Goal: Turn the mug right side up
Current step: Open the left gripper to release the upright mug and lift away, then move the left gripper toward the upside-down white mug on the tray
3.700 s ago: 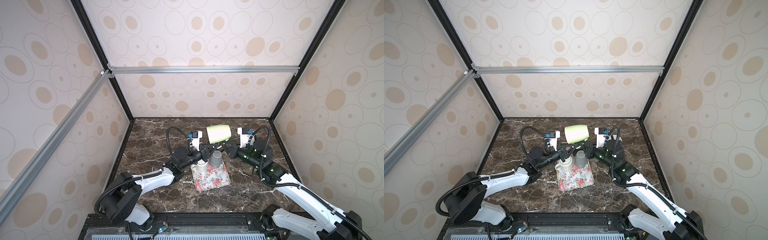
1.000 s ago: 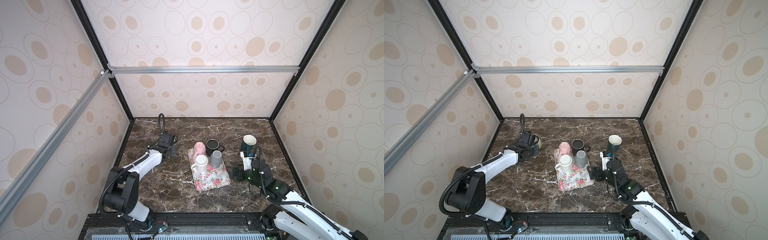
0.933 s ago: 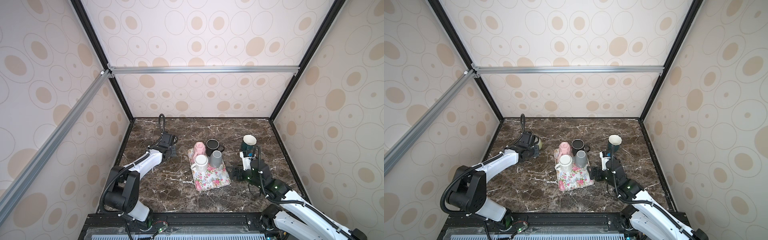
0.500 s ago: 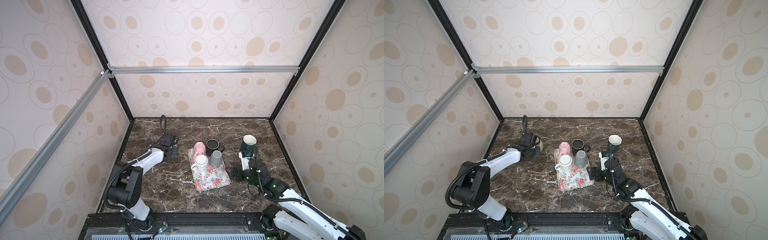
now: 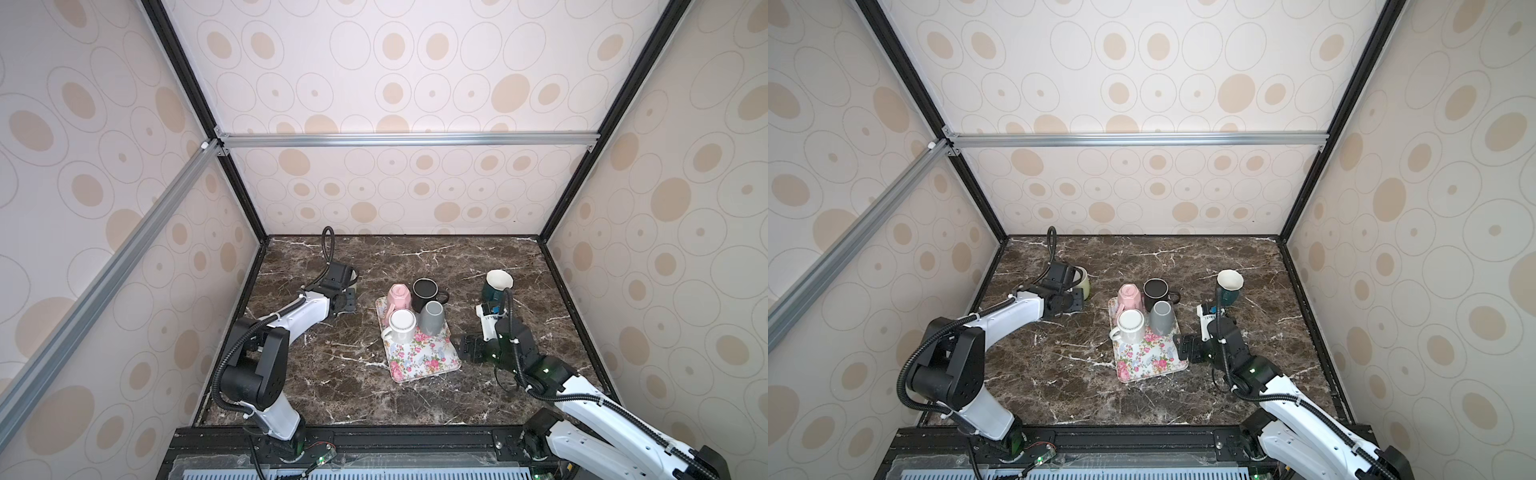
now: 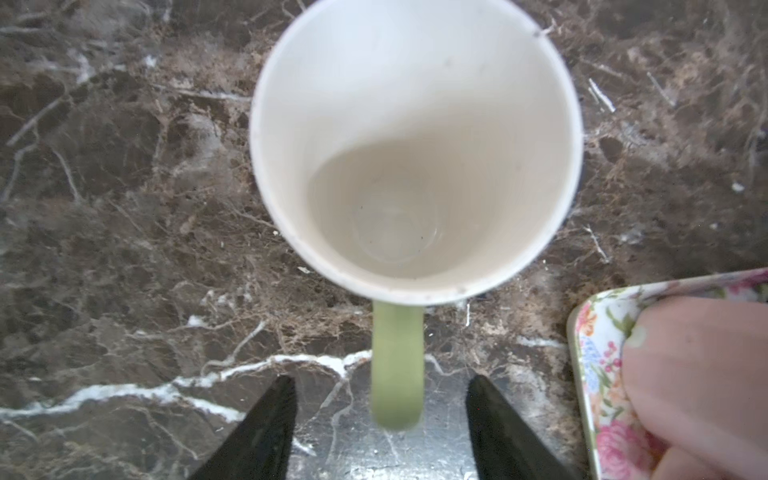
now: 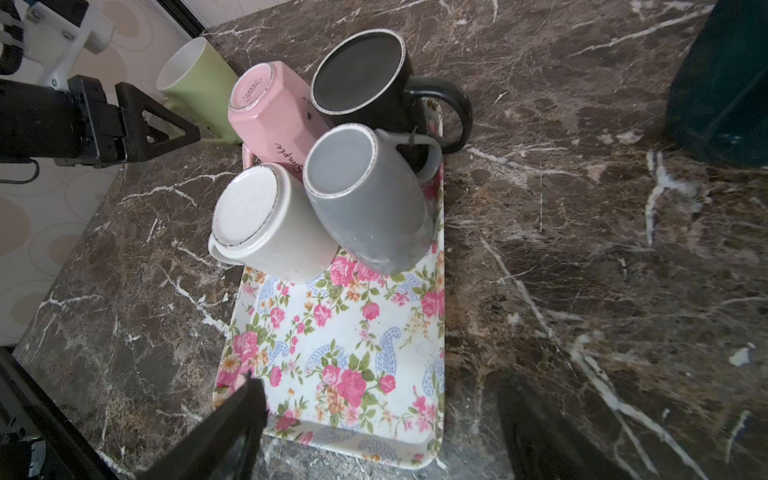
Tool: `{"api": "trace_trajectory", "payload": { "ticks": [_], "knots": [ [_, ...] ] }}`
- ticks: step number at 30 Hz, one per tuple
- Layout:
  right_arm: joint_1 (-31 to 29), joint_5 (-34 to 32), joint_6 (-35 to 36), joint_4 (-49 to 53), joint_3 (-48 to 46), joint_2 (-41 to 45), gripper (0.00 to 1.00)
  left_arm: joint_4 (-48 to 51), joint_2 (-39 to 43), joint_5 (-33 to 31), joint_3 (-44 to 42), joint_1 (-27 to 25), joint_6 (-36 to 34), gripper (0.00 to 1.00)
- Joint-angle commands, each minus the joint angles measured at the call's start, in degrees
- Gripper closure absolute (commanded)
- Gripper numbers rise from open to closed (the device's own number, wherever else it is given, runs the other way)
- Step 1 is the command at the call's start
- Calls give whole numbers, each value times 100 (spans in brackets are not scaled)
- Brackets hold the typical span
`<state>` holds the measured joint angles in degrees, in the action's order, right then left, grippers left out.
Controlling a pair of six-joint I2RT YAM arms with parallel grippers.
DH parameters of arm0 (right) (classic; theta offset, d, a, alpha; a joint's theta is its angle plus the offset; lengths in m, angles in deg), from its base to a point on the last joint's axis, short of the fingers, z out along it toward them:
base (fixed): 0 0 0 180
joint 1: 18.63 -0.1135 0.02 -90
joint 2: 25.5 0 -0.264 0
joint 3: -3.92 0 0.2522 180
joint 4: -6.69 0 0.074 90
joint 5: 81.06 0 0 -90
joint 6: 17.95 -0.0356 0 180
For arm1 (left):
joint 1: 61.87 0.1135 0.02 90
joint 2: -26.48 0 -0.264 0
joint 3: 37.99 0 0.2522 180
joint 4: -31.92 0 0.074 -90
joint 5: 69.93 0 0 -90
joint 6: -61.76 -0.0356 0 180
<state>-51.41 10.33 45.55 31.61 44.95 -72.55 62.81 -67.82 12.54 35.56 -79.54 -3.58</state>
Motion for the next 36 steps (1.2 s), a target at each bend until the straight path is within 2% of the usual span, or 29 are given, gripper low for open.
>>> {"api": "trace_trajectory", "payload": {
  "ticks": [1,6,12,18,23,28,36],
  "knots": [
    [-30,-34,-8,-40,68,-38,10,48,136,-6,217,44,-32,22],
    [-28,10,-11,-90,84,-93,10,63,377,212,226,35,-84,10],
    [-30,-16,40,-61,116,-171,10,27,1063,504,-107,-99,-138,4],
    [-25,-86,44,-43,92,-174,10,-731,2157,746,-1134,-870,-410,3],
    [-26,-80,31,-27,60,-179,10,-1239,2723,910,-1698,-1370,-256,3],
    [-32,-90,63,31,4,-101,10,-1385,2860,884,-1817,-1809,-486,4],
    [-23,-316,119,114,-31,116,11,-1568,2484,668,-1957,-2205,-863,3]
  ]
}}
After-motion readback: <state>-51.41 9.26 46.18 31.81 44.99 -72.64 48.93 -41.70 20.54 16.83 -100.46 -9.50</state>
